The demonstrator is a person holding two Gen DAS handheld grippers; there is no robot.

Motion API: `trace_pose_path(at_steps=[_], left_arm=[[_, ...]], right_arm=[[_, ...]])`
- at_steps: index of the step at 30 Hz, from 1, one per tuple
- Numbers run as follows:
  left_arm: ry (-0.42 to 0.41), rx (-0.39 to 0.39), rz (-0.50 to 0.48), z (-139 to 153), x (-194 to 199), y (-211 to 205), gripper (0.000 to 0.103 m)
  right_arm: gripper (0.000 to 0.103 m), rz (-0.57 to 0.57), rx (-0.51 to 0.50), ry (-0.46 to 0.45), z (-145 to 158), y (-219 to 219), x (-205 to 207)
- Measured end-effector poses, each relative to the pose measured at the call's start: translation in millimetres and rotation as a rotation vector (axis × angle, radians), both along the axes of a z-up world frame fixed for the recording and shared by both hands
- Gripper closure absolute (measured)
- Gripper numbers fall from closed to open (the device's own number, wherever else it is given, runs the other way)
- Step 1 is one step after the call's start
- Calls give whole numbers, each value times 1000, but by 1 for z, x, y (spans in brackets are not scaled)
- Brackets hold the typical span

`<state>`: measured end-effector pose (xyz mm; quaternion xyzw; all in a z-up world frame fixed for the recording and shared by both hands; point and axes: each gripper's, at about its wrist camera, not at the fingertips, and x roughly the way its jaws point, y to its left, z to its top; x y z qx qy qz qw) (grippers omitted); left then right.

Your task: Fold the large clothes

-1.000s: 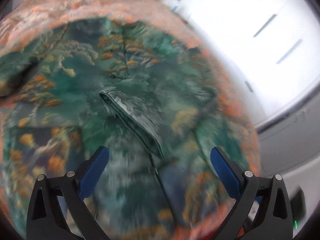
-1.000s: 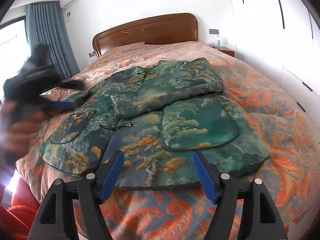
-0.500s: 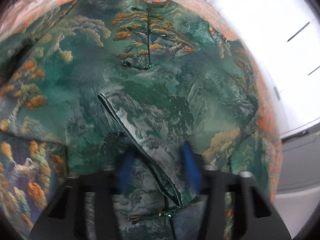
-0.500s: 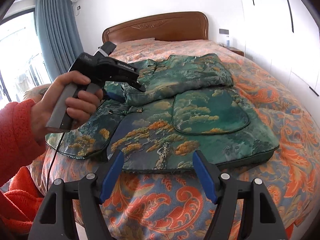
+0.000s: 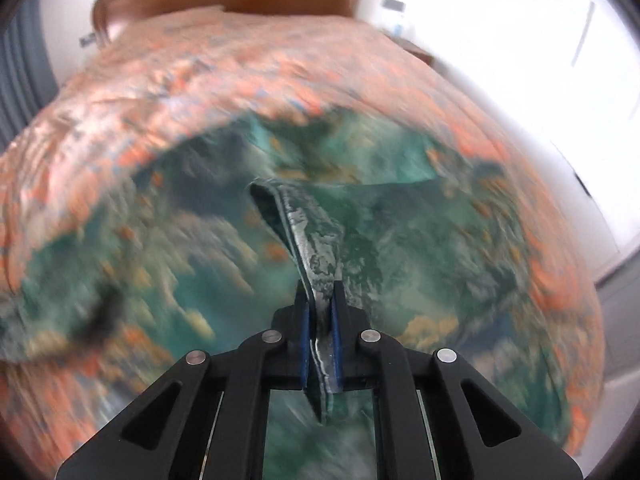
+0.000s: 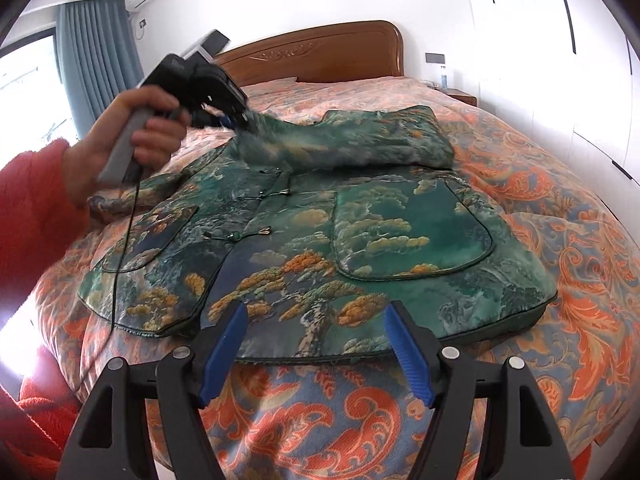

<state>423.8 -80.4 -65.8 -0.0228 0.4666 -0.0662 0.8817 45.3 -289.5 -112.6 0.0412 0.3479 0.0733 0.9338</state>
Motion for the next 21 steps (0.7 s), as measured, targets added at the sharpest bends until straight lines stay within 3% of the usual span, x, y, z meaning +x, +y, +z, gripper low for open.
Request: trace_pose_path(at_steps=[5, 11, 15, 21], left_arm=[[23, 6, 73, -37, 46, 37, 95], [81, -13, 111, -95, 59, 46, 94], [52, 5, 103, -100, 56, 38, 93], [15, 40, 71, -94, 66, 32, 91]], right_arm=[[30, -38, 8, -3, 3, -12, 7], [30, -25, -12, 19, 24, -31, 41], [30, 47, -74, 69, 49, -45, 109], [30, 35, -63, 83, 61, -75, 258]])
